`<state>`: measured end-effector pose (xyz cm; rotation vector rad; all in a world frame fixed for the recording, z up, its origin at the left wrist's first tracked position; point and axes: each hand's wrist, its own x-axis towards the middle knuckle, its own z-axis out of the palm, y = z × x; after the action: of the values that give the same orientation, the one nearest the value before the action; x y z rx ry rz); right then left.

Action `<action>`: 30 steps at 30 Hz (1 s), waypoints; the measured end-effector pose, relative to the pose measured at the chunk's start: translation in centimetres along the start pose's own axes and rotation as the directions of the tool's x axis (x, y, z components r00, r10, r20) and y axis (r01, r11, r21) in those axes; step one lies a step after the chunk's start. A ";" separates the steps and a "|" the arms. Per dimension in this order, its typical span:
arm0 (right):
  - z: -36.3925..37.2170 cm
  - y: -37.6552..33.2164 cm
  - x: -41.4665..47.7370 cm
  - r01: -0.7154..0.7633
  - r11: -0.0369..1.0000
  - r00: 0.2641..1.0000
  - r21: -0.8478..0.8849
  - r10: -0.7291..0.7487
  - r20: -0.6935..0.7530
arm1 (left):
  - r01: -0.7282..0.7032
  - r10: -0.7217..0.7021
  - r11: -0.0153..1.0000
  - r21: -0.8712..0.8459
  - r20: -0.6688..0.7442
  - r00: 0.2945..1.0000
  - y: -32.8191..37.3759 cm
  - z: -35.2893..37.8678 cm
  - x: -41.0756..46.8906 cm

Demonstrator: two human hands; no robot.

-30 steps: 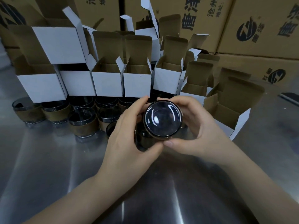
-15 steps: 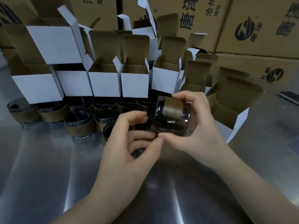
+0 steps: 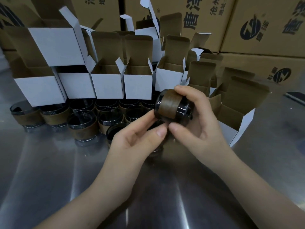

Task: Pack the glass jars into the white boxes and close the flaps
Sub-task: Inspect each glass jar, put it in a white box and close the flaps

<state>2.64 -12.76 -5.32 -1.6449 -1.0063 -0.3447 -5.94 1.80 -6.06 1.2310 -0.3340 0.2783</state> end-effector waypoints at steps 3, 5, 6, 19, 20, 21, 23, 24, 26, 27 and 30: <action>0.2 -0.4 0.4 -0.052 0.986 0.997 0.158 0.061 -0.051 | 0.008 -0.009 1.000 -0.011 -0.017 1.000 -0.1 -0.2 0.6; 0.2 -0.5 0.6 -0.078 0.973 0.993 0.217 0.096 -0.073 | 0.034 -0.035 0.997 -0.066 -0.016 0.999 -0.2 -0.3 1.0; 0.2 -0.6 0.7 -0.081 0.973 0.992 0.215 0.099 -0.076 | 0.047 -0.048 0.994 -0.096 -0.004 0.999 -0.2 -0.3 1.2; 2.2 0.0 0.9 0.152 0.969 0.987 -0.197 -0.160 -0.027 | 0.089 -0.102 0.990 -0.109 -0.121 0.987 0.4 -0.3 2.8; 2.2 0.0 0.9 0.165 0.966 0.985 -0.198 -0.172 -0.018 | 0.085 -0.102 0.990 -0.115 -0.151 0.983 0.4 -0.4 2.8; 2.1 0.1 0.9 0.151 0.974 0.988 -0.167 -0.155 -0.012 | 0.079 -0.101 0.988 -0.130 -0.170 0.980 0.4 -0.5 2.8; 2.0 0.0 0.9 0.048 0.998 0.999 -0.037 -0.048 -0.011 | 0.065 -0.095 0.985 -0.161 -0.182 0.979 0.7 -0.6 2.8; 1.9 -0.1 0.9 -0.024 0.999 1.000 0.042 0.025 -0.014 | 0.057 -0.087 0.984 -0.167 -0.183 0.979 0.8 -0.6 2.9; 1.6 -0.3 0.9 -0.164 0.971 0.986 0.176 0.167 -0.007 | 0.043 -0.073 0.985 -0.165 -0.178 0.981 1.0 -0.7 2.9; 1.5 -0.3 1.0 -0.209 0.955 0.977 0.211 0.213 0.006 | 0.038 -0.067 0.986 -0.165 -0.173 0.983 1.0 -0.7 2.9; 1.8 -0.6 1.2 -0.259 0.920 0.965 0.294 0.256 0.049 | 0.039 -0.066 0.983 -0.181 -0.148 0.987 0.6 -0.6 2.8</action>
<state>2.41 -10.65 -4.73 -1.4786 -0.7914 -0.0047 -3.53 2.64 -4.56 1.0338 -0.1883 0.2898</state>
